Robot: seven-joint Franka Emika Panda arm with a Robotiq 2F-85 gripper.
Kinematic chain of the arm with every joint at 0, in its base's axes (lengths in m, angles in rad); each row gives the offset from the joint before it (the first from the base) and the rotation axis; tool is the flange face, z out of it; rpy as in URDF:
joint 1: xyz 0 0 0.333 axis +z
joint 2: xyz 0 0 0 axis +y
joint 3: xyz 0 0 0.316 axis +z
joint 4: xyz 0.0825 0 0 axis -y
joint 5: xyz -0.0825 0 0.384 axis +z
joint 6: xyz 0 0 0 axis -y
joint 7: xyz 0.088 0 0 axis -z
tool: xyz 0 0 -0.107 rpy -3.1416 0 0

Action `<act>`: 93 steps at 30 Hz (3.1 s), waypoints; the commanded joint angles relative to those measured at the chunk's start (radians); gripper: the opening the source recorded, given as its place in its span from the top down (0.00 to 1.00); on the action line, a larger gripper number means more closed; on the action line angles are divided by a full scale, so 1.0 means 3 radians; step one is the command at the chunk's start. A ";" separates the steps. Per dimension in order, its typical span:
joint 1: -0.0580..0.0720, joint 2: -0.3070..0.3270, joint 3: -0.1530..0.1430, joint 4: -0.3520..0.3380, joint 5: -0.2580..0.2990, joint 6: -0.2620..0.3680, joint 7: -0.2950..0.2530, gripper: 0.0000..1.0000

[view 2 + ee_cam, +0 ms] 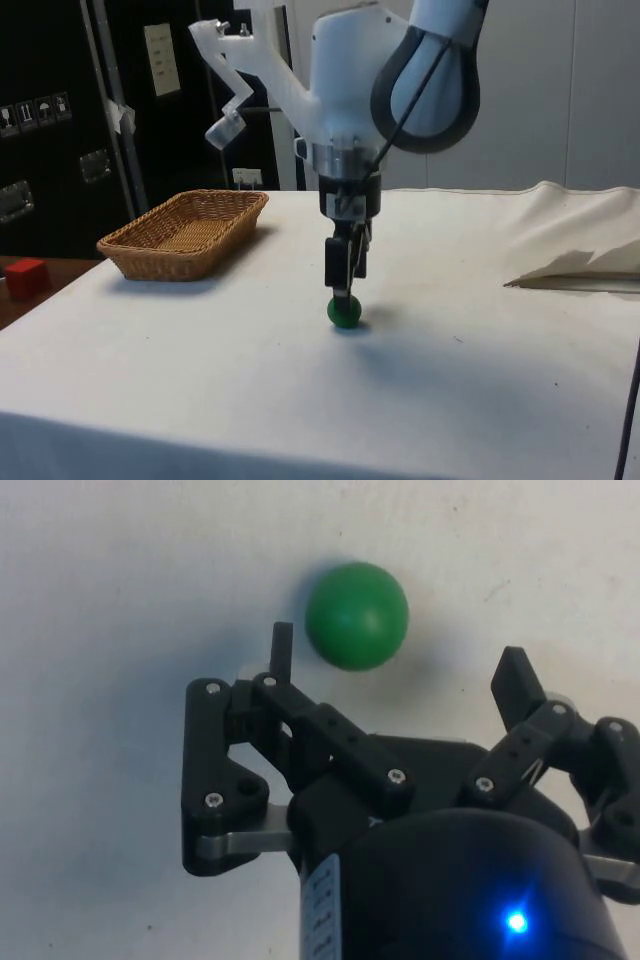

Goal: Pick up the ball and place it into the basket.

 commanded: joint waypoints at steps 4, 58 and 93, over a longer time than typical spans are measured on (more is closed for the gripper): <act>-0.0073 0.0050 0.0153 -0.0007 0.0177 0.0123 -0.0070 0.00; 0.0010 -0.0403 0.0007 0.0020 -0.0023 -0.0277 0.0090 1.00; -0.0033 -0.0903 -0.0053 0.0770 -0.0043 -0.1387 0.0023 1.00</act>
